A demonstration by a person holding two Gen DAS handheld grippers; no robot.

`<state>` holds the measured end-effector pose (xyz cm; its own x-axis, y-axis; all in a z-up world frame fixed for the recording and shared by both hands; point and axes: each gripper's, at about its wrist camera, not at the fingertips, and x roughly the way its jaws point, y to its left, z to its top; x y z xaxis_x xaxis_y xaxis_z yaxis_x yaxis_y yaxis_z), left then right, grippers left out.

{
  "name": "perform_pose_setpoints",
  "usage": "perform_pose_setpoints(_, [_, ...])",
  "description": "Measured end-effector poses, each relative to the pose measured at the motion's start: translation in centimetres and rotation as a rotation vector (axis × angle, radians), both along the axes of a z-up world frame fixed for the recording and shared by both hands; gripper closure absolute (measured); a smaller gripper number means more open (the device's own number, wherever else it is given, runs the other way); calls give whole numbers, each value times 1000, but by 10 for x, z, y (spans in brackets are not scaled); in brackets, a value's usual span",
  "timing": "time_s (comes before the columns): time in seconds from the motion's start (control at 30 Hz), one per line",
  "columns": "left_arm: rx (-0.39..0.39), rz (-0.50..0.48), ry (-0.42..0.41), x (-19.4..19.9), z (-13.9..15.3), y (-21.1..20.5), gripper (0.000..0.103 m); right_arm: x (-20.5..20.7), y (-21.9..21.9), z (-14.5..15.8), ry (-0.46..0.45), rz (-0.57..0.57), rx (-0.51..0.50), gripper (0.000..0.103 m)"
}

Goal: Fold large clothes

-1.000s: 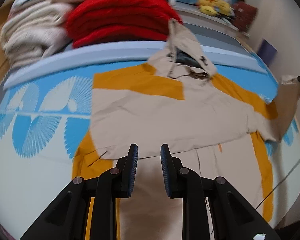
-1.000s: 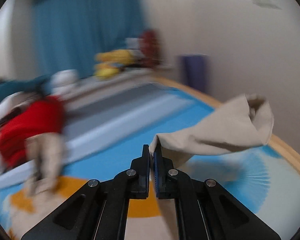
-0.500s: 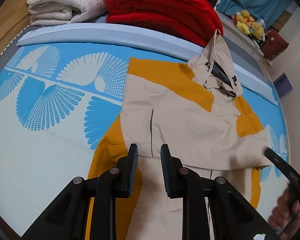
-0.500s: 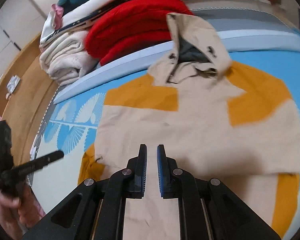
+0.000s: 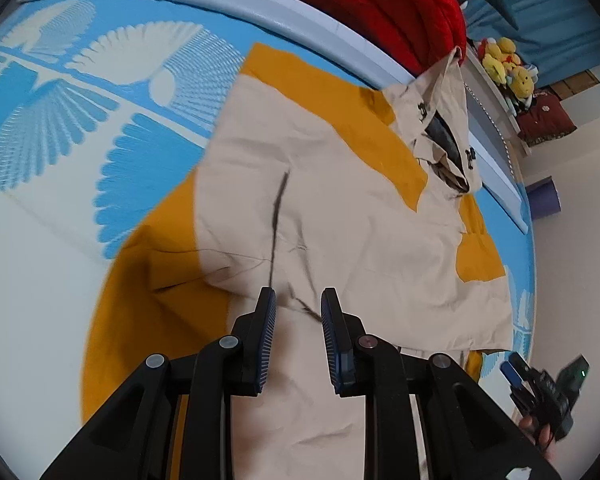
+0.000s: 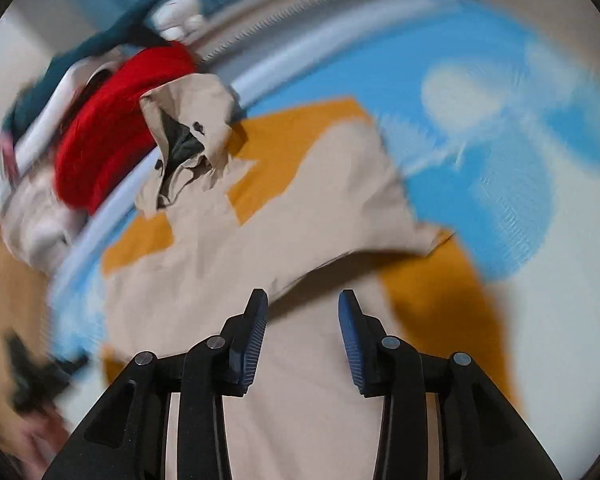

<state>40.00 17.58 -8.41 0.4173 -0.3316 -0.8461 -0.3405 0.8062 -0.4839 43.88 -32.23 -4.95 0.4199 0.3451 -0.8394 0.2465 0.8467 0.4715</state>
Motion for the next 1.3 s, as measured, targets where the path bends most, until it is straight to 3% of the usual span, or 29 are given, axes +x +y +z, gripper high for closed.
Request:
perform_pose_setpoints(0.2, [-30,-4,32,16,-31,-4,82,20,-20,-15,45,-73,86,63])
perform_pose_setpoints(0.33, [-1,-6,85,21,-53,-4,82,26,-23,-31,86,-112,148,63])
perform_pose_setpoints(0.47, [-12,-8,95,21,-61,-2,82,31,-22,-31,79,-130,145,63])
perform_pose_setpoints(0.6, [-21,-18,52,21,-46,1,102,34,-22,-32,80,-140,149,63])
perform_pose_setpoints(0.73, [69,-1,-20,17,0,11,103,32,-26,-34,89,-151,162,63])
perform_pose_setpoints(0.83, [187,69,-37,3,32,22,103,30,-30,-37,102,-168,170,63])
perform_pose_setpoints(0.9, [175,91,-43,-2,34,28,102,28,-31,-43,131,-179,165,63])
perform_pose_setpoints(1.03, [157,166,83,-7,8,45,99,25,-39,-66,221,-229,168,63])
perform_pose_setpoints(1.07, [116,190,99,-9,2,51,95,24,-43,-72,246,-251,170,65])
perform_pose_setpoints(1.1, [66,207,97,-11,-2,56,87,22,-46,-77,260,-273,174,75])
perform_pose_setpoints(1.17, [27,230,84,-13,-3,62,84,18,-54,-83,284,-312,156,98])
perform_pose_setpoints(1.3, [15,214,67,-7,-7,59,80,9,-70,-83,337,-391,62,98])
